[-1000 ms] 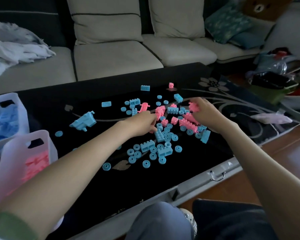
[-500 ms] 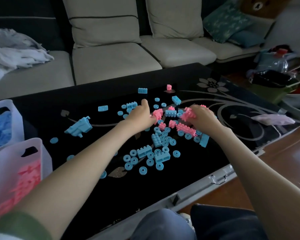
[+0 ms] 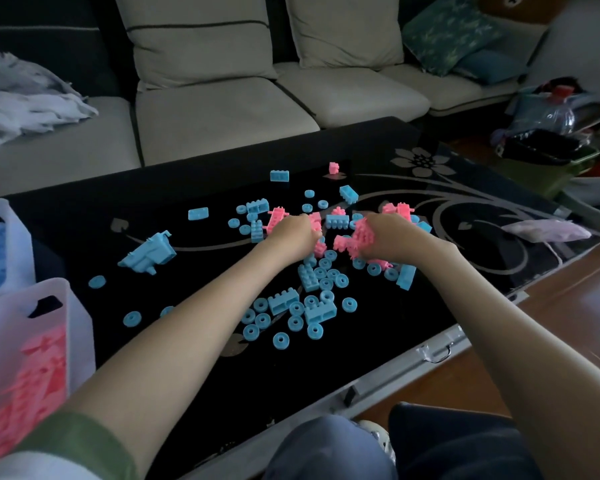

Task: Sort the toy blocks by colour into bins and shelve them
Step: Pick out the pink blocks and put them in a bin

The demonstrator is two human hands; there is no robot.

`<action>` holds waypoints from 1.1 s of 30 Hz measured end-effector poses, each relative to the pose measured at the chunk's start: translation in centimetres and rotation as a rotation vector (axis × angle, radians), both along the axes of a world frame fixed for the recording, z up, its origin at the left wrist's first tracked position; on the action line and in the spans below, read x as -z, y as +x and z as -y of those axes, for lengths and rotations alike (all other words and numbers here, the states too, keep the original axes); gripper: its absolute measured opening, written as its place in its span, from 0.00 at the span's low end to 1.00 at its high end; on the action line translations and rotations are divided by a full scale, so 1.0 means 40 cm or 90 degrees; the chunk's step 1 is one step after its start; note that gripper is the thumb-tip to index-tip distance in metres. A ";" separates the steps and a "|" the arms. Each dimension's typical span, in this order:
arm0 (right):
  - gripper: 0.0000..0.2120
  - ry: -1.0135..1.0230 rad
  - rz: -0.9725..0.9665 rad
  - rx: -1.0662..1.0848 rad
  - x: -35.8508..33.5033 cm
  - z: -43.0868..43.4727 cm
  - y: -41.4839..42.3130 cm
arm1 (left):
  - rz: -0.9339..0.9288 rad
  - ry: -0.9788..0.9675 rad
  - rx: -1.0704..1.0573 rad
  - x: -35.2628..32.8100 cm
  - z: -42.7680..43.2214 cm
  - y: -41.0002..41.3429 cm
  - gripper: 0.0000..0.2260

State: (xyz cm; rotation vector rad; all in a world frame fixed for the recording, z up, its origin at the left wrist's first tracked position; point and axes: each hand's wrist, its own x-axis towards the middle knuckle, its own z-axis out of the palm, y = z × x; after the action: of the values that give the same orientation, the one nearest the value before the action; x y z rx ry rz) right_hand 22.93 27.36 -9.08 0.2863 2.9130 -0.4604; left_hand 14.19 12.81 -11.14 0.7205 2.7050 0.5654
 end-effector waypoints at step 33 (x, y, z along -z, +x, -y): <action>0.40 0.084 -0.100 -0.629 -0.050 0.827 0.096 | -0.063 -0.134 -0.156 -0.144 0.861 0.252 0.12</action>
State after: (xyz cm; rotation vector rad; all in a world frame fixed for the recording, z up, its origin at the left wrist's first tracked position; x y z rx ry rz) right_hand 26.75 -5.72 -7.07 -1.1591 2.7627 -0.1167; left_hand 24.29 -21.62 -5.37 0.3752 2.9098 0.2970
